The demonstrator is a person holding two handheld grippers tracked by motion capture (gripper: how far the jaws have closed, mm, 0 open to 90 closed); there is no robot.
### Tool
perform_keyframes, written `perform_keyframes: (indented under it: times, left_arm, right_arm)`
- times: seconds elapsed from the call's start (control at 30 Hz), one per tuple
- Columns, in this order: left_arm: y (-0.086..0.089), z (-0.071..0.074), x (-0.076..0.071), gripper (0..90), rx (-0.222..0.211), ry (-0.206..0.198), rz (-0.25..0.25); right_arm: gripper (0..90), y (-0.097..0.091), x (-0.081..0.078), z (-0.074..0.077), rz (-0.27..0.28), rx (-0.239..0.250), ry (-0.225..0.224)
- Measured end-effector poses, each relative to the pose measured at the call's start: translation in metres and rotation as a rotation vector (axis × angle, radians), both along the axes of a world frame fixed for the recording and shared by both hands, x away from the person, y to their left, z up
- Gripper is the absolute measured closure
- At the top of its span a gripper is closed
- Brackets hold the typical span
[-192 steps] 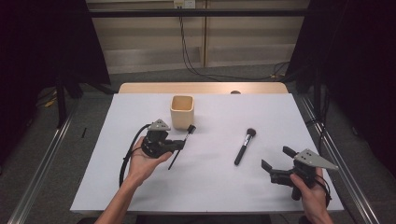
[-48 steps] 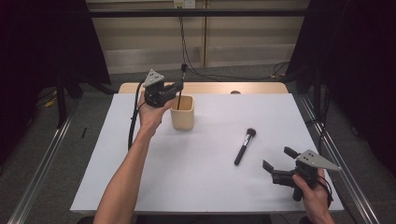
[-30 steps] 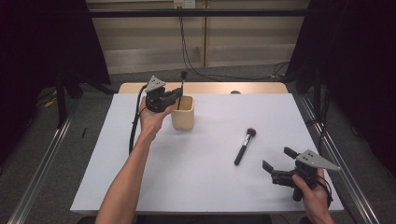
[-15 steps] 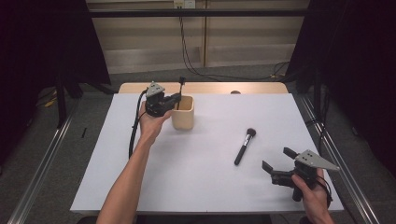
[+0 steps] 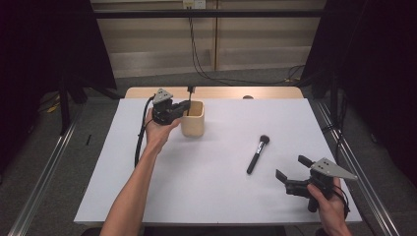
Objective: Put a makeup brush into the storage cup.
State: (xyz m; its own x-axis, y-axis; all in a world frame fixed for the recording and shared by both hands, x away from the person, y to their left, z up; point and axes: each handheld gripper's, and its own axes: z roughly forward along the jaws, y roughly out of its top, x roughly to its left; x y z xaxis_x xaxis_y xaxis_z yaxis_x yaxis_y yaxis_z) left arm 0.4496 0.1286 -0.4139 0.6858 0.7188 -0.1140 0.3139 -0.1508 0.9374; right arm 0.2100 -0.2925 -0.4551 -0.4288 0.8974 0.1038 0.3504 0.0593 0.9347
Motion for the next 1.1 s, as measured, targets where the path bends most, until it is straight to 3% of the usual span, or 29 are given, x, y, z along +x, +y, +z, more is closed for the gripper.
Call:
perform_keyframes:
  times: [0.2,0.4,0.5,0.67,0.83,1.1]
  left_arm:
    - [0.000,-0.001,-0.002,78.3,-0.006,0.001,-0.013]
    - [0.002,-0.002,-0.005,67.1,-0.011,0.029,-0.019]
    - [0.002,0.000,-0.007,55.1,-0.023,0.049,-0.010]
    - [0.005,0.005,-0.009,39.4,-0.039,0.048,-0.005]
    - [0.014,0.008,-0.009,18.1,-0.046,0.085,0.047]
    - [0.022,0.011,-0.016,4.7,-0.053,0.070,0.043]
  right_arm:
    - [0.7,0.000,0.000,0.000,-0.005,0.008,0.002]
    - [0.7,0.000,0.000,0.000,-0.003,0.003,0.001]
    - [0.7,0.000,0.000,0.000,-0.004,0.003,0.000]
    - [0.7,0.000,0.000,0.000,-0.003,0.002,0.001]
    - [0.7,0.000,0.000,0.000,-0.005,0.002,0.000]
    - [0.7,-0.001,0.001,0.000,-0.009,0.002,-0.001]
